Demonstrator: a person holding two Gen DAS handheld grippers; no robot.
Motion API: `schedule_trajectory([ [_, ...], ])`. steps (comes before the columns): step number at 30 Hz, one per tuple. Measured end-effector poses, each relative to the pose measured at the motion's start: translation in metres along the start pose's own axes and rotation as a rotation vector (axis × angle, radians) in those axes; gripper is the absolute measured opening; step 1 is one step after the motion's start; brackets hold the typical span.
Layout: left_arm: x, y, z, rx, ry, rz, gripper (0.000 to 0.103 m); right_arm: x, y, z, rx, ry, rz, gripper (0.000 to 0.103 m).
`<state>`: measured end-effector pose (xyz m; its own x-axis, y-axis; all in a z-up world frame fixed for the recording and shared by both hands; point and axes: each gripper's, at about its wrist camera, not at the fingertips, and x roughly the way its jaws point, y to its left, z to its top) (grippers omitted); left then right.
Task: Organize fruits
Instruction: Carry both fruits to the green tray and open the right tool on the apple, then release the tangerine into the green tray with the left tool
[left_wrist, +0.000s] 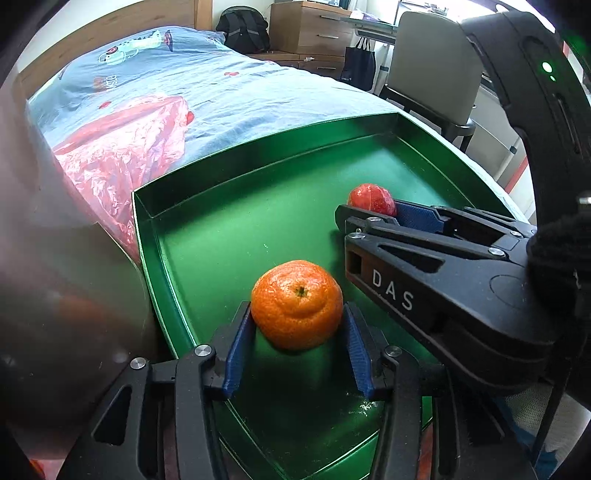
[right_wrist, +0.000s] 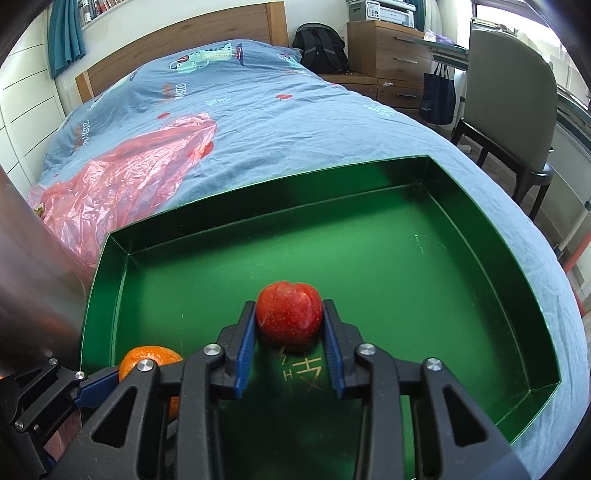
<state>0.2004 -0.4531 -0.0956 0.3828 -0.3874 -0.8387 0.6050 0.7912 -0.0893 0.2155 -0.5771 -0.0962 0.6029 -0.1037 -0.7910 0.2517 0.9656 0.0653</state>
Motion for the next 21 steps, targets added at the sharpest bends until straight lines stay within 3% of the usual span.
schedule_trajectory([
  [2, 0.000, -0.002, 0.001, 0.020, 0.013, 0.005, 0.047, 0.000, 0.001, 0.001, -0.004, 0.007, -0.006, 0.077],
  [5, -0.003, -0.008, 0.003, 0.059, 0.017, 0.035, 0.048, -0.007, -0.002, 0.002, 0.011, 0.006, 0.007, 0.097],
  [8, -0.020, -0.015, 0.003, 0.101, -0.005, 0.045, 0.055, -0.029, -0.007, 0.002, 0.032, -0.036, 0.003, 0.103],
  [13, -0.059, -0.022, -0.003, 0.118, -0.046, 0.034, 0.057, -0.080, -0.023, -0.004, 0.090, -0.109, -0.021, 0.103],
  [21, -0.133, -0.021, -0.037, 0.130, -0.108, 0.006, 0.059, -0.145, -0.019, -0.036, 0.112, -0.135, -0.047, 0.103],
])
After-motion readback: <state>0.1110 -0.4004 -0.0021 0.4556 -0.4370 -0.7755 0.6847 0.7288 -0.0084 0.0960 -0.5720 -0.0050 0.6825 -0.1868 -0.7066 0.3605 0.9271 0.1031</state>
